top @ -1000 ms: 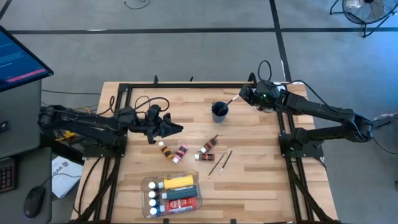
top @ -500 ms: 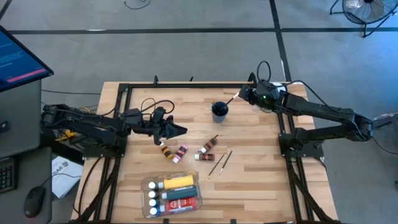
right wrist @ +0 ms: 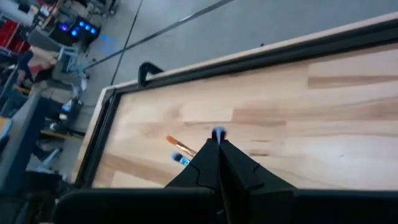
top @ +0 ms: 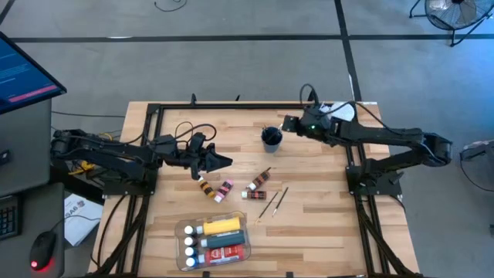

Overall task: Pick & Place Paint Supplies
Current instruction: Put the paint brush into the blue cup

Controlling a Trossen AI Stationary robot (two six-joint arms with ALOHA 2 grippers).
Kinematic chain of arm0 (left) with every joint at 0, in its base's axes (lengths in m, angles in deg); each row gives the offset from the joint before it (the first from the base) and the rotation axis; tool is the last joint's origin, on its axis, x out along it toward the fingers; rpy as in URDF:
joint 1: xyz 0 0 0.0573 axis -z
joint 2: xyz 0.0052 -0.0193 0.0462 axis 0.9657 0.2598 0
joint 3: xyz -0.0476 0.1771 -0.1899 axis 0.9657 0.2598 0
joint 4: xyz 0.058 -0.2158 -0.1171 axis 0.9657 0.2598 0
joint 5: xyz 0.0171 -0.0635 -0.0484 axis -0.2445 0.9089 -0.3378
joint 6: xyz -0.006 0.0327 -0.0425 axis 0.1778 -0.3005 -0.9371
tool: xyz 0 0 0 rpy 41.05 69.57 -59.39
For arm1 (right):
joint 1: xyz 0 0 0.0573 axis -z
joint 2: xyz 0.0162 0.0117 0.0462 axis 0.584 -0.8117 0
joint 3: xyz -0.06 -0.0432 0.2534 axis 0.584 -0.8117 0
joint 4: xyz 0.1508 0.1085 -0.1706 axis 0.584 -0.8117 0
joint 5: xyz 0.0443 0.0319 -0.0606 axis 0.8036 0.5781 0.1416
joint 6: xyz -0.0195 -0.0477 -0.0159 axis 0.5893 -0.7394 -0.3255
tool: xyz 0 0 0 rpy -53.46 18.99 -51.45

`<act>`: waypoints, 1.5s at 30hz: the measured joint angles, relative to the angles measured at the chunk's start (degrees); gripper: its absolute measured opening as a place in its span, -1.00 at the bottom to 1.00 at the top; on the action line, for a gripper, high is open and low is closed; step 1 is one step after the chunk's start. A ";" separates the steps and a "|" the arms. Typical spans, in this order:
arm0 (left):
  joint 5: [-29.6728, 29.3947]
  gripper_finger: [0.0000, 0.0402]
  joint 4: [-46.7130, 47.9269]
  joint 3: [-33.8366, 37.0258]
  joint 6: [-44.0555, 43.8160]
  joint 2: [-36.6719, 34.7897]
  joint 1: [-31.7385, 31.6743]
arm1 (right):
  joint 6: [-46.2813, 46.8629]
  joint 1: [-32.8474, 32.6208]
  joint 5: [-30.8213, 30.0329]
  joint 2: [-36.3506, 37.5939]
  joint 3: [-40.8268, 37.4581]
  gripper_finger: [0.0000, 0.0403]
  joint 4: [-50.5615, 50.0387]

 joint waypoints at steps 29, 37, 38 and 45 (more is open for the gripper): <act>-0.01 -0.99 -0.11 0.00 -1.67 -0.02 0.11 | -23.66 -5.42 -6.04 -3.89 9.33 -1.00 -8.30; 0.00 -0.99 -0.13 0.00 -1.75 -0.02 0.11 | -25.88 -7.61 -6.21 -6.44 9.31 -1.00 -6.88; 0.00 -0.99 -0.13 0.00 -1.75 -0.02 0.11 | -25.90 -7.85 -6.19 -6.84 9.40 -1.00 -6.31; 0.00 -0.99 -0.13 0.00 -1.71 -0.02 0.11 | -26.93 -9.48 -5.35 -10.78 9.35 -1.00 -5.06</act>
